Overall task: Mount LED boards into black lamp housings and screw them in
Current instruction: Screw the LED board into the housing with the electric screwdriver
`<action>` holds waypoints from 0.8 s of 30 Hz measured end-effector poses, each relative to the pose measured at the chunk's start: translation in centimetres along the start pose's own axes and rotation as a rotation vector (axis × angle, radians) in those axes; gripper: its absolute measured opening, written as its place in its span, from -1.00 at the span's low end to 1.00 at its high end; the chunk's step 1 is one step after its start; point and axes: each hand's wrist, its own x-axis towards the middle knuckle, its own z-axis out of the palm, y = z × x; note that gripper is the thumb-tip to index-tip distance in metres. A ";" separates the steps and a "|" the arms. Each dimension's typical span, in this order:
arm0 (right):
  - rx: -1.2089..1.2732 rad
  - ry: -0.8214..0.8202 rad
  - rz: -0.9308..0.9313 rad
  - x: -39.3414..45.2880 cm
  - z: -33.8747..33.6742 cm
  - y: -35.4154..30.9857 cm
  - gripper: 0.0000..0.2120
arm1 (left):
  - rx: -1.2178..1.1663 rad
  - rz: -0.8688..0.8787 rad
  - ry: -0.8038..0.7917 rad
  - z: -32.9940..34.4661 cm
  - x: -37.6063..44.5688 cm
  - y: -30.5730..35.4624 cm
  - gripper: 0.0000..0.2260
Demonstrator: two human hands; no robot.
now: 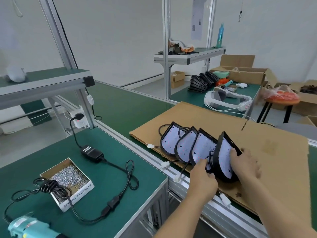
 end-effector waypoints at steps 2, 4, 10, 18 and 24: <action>0.038 -0.023 -0.001 0.3 -0.3 0.2 -0.39 | -0.016 0.003 -0.019 -0.4 -0.1 0.0 -0.59; 0.083 -0.026 -0.013 0.4 -0.6 0.4 -0.37 | -0.024 0.006 -0.017 -0.7 -0.2 -0.1 -0.55; 0.115 0.027 -0.016 -1.4 -1.6 -0.2 -0.35 | -0.073 0.043 0.046 -1.4 -1.5 -1.1 -0.64; 0.394 0.274 -0.563 -11.8 -2.3 -9.4 -0.55 | -0.163 0.107 0.383 -9.5 -4.1 -2.0 -0.78; 0.658 -0.206 -0.896 -26.6 3.4 -17.7 -0.83 | -0.247 0.134 0.754 -22.8 -11.3 -4.8 -0.80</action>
